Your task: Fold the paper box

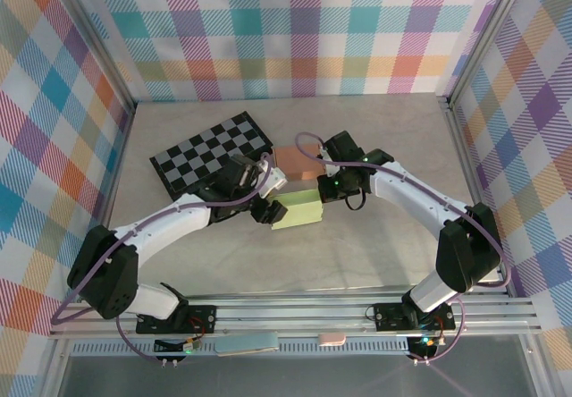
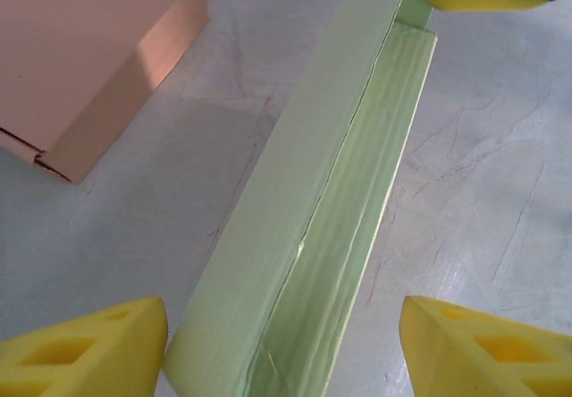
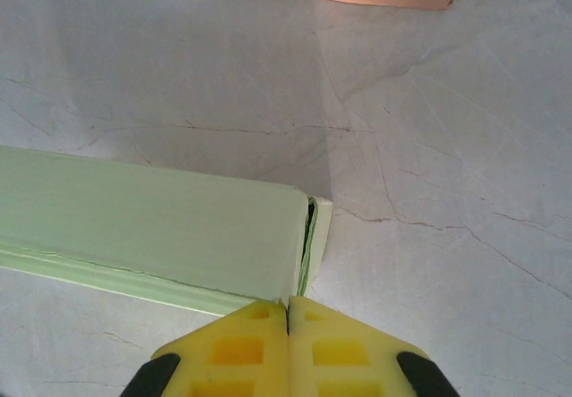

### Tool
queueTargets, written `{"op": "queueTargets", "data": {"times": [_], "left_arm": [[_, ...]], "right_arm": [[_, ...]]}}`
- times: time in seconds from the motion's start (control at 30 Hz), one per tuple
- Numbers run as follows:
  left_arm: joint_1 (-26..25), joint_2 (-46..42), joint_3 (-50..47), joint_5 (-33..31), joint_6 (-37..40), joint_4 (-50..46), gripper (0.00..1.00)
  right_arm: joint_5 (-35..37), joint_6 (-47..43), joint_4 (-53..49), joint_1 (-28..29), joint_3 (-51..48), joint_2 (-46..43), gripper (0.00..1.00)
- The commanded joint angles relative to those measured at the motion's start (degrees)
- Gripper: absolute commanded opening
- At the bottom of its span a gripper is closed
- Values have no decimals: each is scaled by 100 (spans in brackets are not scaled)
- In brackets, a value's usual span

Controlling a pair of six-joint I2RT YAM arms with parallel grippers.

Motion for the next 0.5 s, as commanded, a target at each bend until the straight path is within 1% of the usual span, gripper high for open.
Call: {"op": "queueTargets", "data": {"times": [0.0, 0.1, 0.2, 0.27, 0.37, 0.4, 0.47], "left_arm": [[56, -245, -86, -121, -430, 195, 68], [55, -417, -97, -117, -681, 301, 69], [25, -511, -38, -91, -738, 179, 68], [7, -577, -18, -152, -713, 58, 68], [11, -736, 17, -419, -743, -158, 68], [11, -776, 64, -507, -774, -216, 66], [24, -815, 226, -639, -912, -667, 62]], "right_arm": [[102, 202, -143, 83, 234, 85, 0], [151, 289, -211, 78, 294, 120, 0], [177, 360, -285, 88, 342, 158, 0], [194, 397, -292, 86, 342, 164, 0], [196, 442, -309, 88, 362, 189, 0], [196, 450, -309, 87, 360, 195, 0], [196, 465, -309, 88, 360, 204, 0]]}}
